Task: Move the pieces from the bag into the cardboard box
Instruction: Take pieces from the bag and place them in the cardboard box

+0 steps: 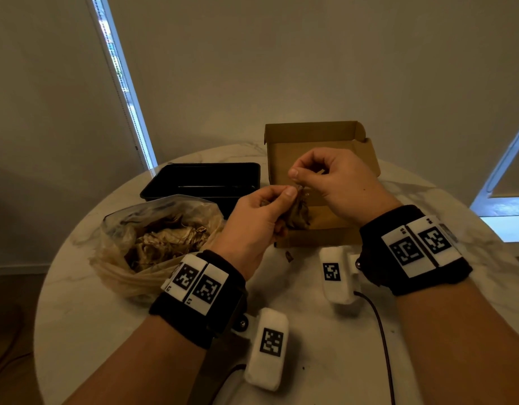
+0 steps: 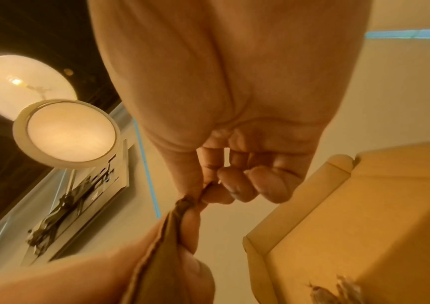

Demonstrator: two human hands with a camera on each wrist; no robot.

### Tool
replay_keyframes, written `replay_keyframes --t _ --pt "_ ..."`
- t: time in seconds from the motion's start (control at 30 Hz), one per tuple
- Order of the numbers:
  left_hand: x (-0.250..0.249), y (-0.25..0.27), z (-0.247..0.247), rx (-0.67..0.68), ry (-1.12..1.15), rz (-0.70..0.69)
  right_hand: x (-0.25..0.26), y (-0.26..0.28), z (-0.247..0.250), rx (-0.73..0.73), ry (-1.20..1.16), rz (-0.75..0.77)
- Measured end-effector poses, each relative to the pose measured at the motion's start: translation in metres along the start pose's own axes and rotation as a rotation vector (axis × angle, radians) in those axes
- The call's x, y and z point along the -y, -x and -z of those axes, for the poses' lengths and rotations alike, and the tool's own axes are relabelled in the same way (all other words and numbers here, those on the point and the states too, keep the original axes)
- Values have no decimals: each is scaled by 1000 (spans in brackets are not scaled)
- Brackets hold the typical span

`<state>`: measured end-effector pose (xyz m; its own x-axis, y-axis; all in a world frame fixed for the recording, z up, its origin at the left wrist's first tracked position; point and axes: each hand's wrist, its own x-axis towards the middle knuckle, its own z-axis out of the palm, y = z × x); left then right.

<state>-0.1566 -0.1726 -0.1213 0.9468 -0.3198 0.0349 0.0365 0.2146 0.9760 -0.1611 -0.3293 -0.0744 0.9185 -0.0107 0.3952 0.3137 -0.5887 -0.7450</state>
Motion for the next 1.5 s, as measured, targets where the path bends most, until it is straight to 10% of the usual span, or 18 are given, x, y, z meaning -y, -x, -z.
replay_keyframes --t 0.57,1.17,1.5 --pt "-1 -5 7 -163 317 -54 0 2 -4 141 -469 -245" --pt "7 -12 10 -245 137 -24 -10 -3 3 -16 74 -296" --pt "19 -14 11 -213 -37 162 -6 2 -6 286 305 -414"
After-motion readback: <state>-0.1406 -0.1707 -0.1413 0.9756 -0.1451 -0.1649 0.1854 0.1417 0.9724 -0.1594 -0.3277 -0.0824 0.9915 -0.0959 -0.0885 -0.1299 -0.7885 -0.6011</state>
